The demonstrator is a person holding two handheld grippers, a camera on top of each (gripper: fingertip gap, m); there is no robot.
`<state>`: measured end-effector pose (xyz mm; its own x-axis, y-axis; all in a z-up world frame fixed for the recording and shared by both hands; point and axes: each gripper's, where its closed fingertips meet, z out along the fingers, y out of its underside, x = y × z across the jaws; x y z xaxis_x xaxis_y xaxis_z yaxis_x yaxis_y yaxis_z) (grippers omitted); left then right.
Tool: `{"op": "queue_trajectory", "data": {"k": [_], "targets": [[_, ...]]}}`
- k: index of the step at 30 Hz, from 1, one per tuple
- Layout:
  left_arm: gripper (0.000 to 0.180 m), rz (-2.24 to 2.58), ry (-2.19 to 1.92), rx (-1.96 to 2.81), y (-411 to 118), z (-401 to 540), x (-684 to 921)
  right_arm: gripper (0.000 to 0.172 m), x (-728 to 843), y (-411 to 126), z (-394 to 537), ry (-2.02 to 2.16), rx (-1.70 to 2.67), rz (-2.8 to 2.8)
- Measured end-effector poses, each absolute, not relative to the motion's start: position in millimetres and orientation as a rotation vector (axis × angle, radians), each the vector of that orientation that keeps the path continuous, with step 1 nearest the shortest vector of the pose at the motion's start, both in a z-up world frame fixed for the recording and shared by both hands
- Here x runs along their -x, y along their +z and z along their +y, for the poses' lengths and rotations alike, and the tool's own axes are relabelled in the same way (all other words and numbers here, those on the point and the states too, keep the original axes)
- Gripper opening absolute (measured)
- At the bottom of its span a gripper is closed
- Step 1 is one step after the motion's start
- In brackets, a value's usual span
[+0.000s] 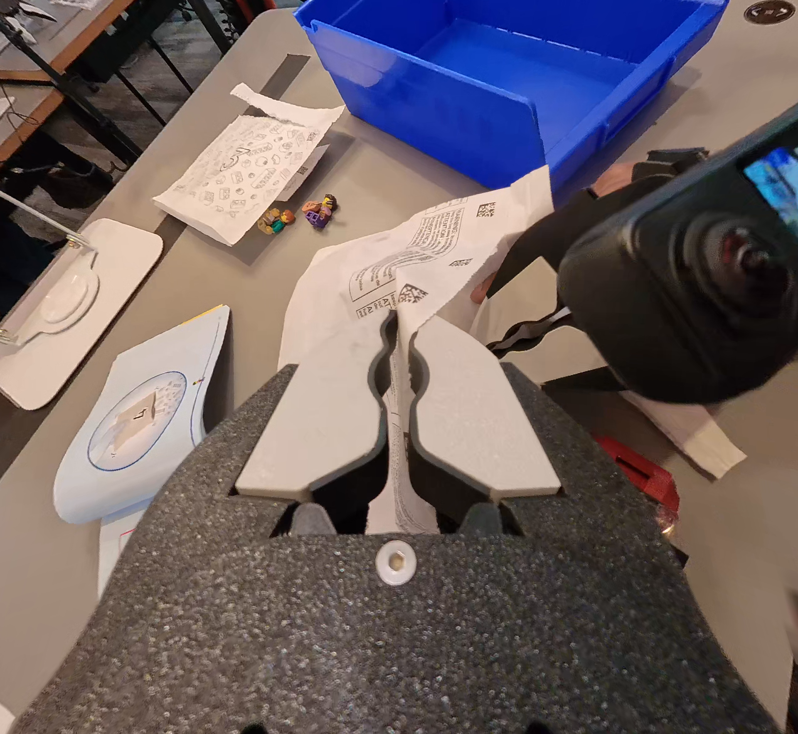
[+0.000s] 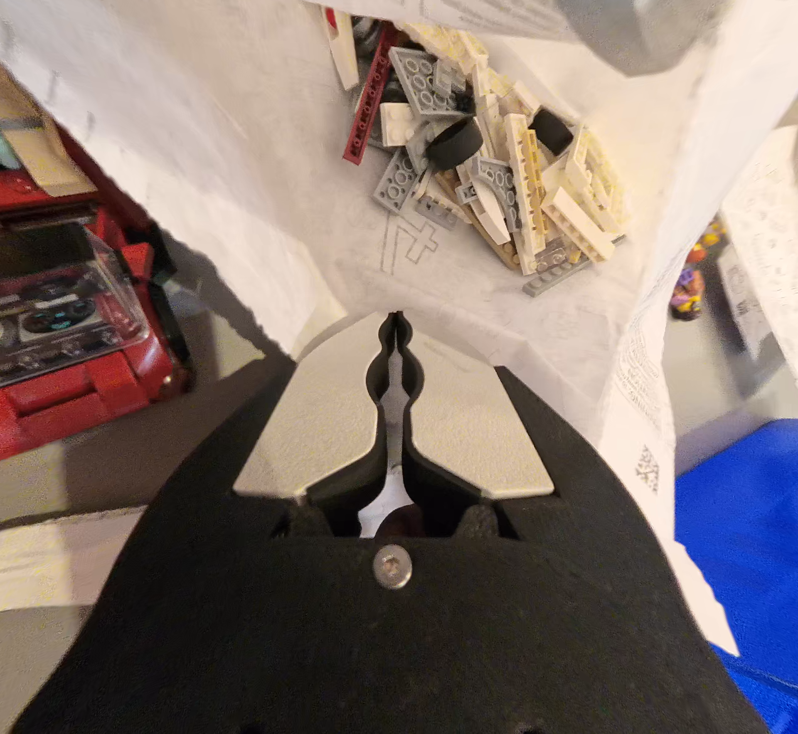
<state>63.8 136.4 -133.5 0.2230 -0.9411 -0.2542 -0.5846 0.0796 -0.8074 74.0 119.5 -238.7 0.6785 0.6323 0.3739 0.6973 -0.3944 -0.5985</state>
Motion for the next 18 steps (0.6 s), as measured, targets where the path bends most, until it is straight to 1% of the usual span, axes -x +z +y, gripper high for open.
{"op": "queue_trajectory", "data": {"k": [5, 8, 14, 18], "targets": [[0.003, 1.419, -0.573, 1.666, -138, 139, -71, 0.0, -77, -237, 123, 0.09, 2.139, -0.878], [0.002, 1.367, -0.611, 1.693, -137, 143, -72, 0.0, -70, -220, 126, 0.216, 2.073, -0.791], [0.0, 1.312, -0.618, 1.707, -133, 148, -71, 0.0, -55, -186, 133, 0.188, 1.947, -0.721], [0.0, 1.293, -0.632, 1.714, -133, 147, -71, 0.0, -51, -189, 146, 0.167, 1.984, -0.664]]}}
